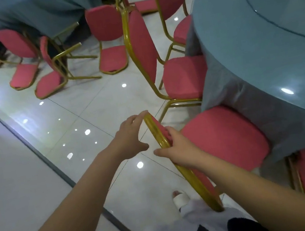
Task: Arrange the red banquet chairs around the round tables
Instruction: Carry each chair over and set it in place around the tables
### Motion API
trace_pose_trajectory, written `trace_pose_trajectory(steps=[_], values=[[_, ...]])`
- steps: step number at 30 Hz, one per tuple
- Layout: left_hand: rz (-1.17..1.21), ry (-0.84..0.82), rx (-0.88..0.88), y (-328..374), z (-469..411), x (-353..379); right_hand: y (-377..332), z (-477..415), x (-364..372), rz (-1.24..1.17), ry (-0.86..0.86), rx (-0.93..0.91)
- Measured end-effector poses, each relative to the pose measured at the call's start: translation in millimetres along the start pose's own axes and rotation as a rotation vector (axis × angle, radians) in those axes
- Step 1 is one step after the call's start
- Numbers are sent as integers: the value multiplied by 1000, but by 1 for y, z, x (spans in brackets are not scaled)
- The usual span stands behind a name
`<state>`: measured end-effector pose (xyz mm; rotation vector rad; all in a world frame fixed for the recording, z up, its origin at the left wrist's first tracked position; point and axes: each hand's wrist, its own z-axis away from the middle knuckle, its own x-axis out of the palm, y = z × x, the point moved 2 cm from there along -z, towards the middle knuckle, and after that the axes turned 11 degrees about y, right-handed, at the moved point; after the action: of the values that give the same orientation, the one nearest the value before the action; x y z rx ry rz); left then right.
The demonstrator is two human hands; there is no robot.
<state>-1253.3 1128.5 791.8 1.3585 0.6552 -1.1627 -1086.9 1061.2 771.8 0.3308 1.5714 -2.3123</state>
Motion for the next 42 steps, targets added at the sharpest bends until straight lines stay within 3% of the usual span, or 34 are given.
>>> trace_pose_trajectory(steps=[3,11,15,17,19,28,35,39,42], values=[[-112,-59,63,-23,-22,0,0,-6,17,165,16,4],[-198,-319,411,-29,-99,13,20,19,3,194,62,129],[-208,-437,641,-8,-108,24,48,73,20,268,408,356],[-214,-396,714,-2,-109,28,61,95,33,257,620,489],[-264,-347,757,-1,-107,30,68,104,42,215,717,602],[-375,-269,944,25,-75,46,89,131,7,89,748,634],[-368,-271,878,67,-66,67,110,143,-45,157,789,575],[-357,-302,819,70,-76,68,118,137,-57,222,648,545],[-318,-292,794,65,-76,68,119,139,-67,66,475,505]])
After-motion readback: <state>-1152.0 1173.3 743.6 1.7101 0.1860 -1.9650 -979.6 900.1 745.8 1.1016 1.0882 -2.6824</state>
